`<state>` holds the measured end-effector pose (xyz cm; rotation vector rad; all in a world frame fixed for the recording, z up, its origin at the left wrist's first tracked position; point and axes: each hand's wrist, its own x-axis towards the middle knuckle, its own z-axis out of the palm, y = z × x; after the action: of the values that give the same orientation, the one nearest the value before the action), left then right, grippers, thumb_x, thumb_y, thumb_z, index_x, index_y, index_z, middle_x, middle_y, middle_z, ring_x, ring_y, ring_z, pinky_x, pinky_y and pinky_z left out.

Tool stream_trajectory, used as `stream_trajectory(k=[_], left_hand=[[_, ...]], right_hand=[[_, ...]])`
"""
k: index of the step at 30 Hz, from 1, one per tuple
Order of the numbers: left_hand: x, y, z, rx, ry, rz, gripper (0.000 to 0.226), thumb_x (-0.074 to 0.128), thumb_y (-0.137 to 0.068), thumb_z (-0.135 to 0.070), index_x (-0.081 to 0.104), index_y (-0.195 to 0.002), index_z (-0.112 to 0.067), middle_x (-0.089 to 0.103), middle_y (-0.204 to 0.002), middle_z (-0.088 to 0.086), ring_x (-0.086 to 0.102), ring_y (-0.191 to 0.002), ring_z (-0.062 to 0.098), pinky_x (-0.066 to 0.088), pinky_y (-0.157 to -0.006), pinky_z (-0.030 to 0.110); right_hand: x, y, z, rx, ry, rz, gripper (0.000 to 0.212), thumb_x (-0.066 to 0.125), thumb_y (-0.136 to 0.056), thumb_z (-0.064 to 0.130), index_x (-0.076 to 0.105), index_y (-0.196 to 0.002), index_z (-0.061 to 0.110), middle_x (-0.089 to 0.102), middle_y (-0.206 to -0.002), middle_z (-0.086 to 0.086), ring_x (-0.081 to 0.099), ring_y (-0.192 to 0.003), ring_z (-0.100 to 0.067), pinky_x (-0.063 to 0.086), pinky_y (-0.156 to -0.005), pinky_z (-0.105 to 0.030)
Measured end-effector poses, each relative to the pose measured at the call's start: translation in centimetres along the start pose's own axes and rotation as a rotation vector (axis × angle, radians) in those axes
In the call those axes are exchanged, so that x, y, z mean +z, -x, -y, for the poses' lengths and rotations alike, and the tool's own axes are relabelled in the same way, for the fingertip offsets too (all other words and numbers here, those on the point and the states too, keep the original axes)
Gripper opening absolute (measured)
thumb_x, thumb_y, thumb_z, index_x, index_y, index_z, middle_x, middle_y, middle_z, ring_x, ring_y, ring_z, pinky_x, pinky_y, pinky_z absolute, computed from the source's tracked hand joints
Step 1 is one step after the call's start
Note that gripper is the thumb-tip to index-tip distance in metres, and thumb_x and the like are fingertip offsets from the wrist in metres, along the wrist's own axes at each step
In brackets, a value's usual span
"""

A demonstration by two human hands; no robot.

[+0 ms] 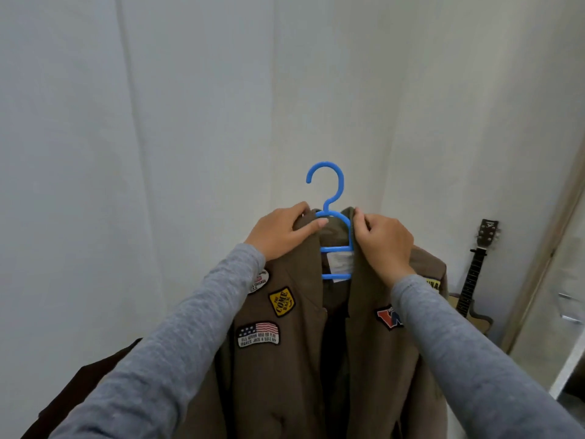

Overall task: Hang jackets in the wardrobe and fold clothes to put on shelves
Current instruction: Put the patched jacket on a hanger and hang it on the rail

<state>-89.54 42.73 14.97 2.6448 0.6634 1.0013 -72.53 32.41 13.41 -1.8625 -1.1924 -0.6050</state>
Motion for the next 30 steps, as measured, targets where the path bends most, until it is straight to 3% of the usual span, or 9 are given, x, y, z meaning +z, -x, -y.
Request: stream_trajectory(k=[3,6,9,13,16,20,23,26,30], left_hand=[[1.0,2.0,3.1,-0.1,0.017,0.075,0.044,0.041,-0.086,-0.067,0.053,-0.086,-0.025,0.062,-0.078,-0.007,0.059,-0.073,0.011,0.048,-0.067,0.033],[2.0,3.4,5.4,-0.159,0.011,0.075,0.04,0.043,-0.089,-0.061,0.048,-0.076,-0.023,0.057,-0.072,-0.005,0.055,-0.07,0.015,0.044,-0.067,0.035],[2.4,3.6,5.6,-0.105,-0.077,0.063,0.034,0.039,-0.097,-0.043,0.041,-0.074,-0.018,0.051,-0.069,-0.003,0.052,-0.07,0.022,0.041,-0.067,0.037],[1.3,2.5,5.3,0.004,-0.187,-0.001,0.039,0.033,-0.098,-0.042,0.045,-0.081,-0.01,0.056,-0.076,0.01,0.054,-0.074,0.032,0.042,-0.069,0.043],[0.8,1.6,5.4,0.064,-0.199,-0.01,0.054,0.023,-0.092,-0.053,0.049,-0.085,-0.007,0.056,-0.079,0.01,0.051,-0.073,0.029,0.041,-0.067,0.04],[2.1,1.3,5.2,0.015,-0.059,0.026,0.029,0.036,-0.098,-0.041,0.047,-0.089,-0.016,0.051,-0.08,-0.002,0.053,-0.079,0.023,0.038,-0.068,0.033],[3.3,0.9,2.6,0.002,-0.004,0.055,0.038,0.035,-0.095,-0.051,0.045,-0.085,-0.016,0.052,-0.073,-0.002,0.052,-0.072,0.02,0.04,-0.067,0.036],[4.3,-0.2,-1.3,0.067,-0.032,0.033,0.036,0.03,-0.099,-0.045,0.043,-0.084,-0.015,0.053,-0.073,0.0,0.052,-0.071,0.02,0.039,-0.065,0.035],[5.9,-0.8,-3.2,0.049,-0.097,0.045,0.042,0.023,-0.098,-0.048,0.045,-0.09,-0.013,0.06,-0.078,0.006,0.057,-0.072,0.021,0.046,-0.066,0.036]], right_hand=[[-0.4,-0.6,-0.7,0.073,0.027,-0.013,0.054,0.038,-0.096,0.041,0.054,-0.054,0.01,0.052,-0.052,-0.006,0.049,-0.053,-0.023,0.038,-0.053,-0.03],[-0.8,-0.7,-1.5,0.136,0.039,-0.024,0.053,0.039,-0.095,0.041,0.048,-0.051,0.012,0.045,-0.049,-0.003,0.041,-0.048,-0.019,0.029,-0.048,-0.026],[-1.1,-0.7,-2.3,0.166,0.038,-0.038,0.053,0.039,-0.095,0.04,0.05,-0.053,0.01,0.045,-0.05,-0.004,0.04,-0.047,-0.019,0.03,-0.048,-0.025],[-2.1,-1.0,-2.7,0.135,0.061,-0.039,0.055,0.036,-0.097,0.042,0.05,-0.054,0.01,0.047,-0.051,-0.004,0.042,-0.048,-0.019,0.03,-0.047,-0.025],[-3.1,-1.2,-3.0,0.073,0.087,-0.048,0.054,0.036,-0.098,0.042,0.05,-0.055,0.011,0.046,-0.05,-0.002,0.04,-0.046,-0.015,0.029,-0.046,-0.024],[-4.1,-1.5,-3.8,0.128,0.089,-0.086,0.051,0.038,-0.098,0.037,0.045,-0.052,0.015,0.042,-0.049,0.001,0.036,-0.046,-0.014,0.024,-0.046,-0.023],[-4.1,-1.5,-4.4,0.165,0.103,-0.11,0.053,0.038,-0.097,0.037,0.04,-0.048,0.017,0.042,-0.048,0.001,0.04,-0.048,-0.019,0.026,-0.047,-0.026],[-3.5,-1.3,-4.4,0.154,0.092,-0.096,0.052,0.038,-0.096,0.039,0.043,-0.049,0.017,0.047,-0.051,-0.002,0.045,-0.052,-0.021,0.035,-0.051,-0.028],[-4.0,-1.2,-5.7,0.121,0.079,-0.076,0.052,0.038,-0.097,0.039,0.046,-0.051,0.015,0.046,-0.05,-0.001,0.042,-0.048,-0.018,0.031,-0.048,-0.026]])
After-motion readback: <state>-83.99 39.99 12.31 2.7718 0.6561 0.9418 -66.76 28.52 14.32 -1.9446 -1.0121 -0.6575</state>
